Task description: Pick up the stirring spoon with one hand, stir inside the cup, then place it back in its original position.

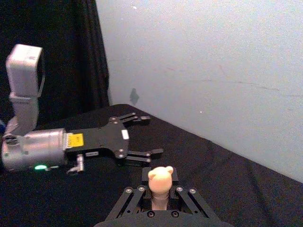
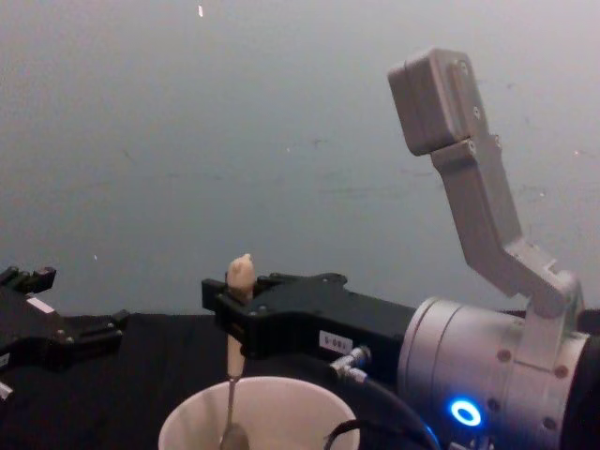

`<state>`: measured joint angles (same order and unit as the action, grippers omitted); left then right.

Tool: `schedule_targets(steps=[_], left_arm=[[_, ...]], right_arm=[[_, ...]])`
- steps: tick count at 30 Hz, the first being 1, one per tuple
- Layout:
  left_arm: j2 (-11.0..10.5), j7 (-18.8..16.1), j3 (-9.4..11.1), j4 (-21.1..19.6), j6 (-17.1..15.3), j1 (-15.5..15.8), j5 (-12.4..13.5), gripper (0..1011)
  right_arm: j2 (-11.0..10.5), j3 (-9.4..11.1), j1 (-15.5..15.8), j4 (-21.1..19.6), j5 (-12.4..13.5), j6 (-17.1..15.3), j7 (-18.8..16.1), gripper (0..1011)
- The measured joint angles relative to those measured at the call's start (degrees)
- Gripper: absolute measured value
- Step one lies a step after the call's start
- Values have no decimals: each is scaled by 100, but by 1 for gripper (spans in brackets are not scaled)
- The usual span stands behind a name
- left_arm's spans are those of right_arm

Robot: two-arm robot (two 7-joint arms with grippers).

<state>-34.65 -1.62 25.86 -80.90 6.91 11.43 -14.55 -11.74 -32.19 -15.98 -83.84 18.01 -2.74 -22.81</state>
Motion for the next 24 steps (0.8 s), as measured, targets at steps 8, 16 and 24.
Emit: schedule_targets(steps=[8, 16, 24], left_arm=[[0, 0, 0, 0, 0, 0, 0, 1001], [0, 0, 0, 0, 0, 0, 0, 1001], [0, 0, 0, 0, 0, 0, 0, 1001]], right_arm=[[40, 131, -50, 119, -41, 5, 69, 187], [-30, 233, 11, 57, -32, -21, 66, 187], [-109, 277, 110, -84, 18, -61, 21, 188]])
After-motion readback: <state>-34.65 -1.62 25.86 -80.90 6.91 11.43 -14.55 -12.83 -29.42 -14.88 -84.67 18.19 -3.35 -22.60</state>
